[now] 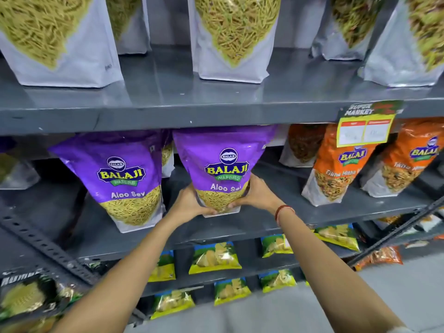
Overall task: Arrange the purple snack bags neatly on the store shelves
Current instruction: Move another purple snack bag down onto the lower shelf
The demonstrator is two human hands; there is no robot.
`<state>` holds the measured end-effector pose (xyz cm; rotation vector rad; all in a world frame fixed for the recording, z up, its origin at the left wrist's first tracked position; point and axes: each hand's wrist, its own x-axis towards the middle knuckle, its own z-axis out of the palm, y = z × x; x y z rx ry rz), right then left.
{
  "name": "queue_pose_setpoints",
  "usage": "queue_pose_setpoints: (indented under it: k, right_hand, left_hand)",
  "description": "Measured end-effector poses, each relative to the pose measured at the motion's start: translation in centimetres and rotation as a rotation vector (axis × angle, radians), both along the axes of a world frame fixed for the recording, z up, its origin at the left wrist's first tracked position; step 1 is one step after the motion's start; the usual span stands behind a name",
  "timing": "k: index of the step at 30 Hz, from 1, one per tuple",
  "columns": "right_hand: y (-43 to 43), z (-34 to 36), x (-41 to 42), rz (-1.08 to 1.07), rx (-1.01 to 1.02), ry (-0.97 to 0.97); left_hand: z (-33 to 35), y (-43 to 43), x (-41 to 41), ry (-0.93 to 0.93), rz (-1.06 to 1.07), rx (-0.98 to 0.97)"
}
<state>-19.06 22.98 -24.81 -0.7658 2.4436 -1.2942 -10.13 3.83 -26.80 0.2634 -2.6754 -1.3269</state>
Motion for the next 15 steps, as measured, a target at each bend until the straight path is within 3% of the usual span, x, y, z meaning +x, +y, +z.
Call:
queue_pose_setpoints:
  k: [10, 15]
  right_hand:
    - [-0.6, -2.2, -1.6, 0.04, 0.114, -0.14]
    - [-0.3, -2.0, -0.9, -0.037, 0.202, -0.172]
  left_hand:
    - [-2.4, 0.3, -0.5, -0.101, 0.047, 0.116]
    - [-1.8, 0.0, -0.1, -0.208, 0.029, 0.01]
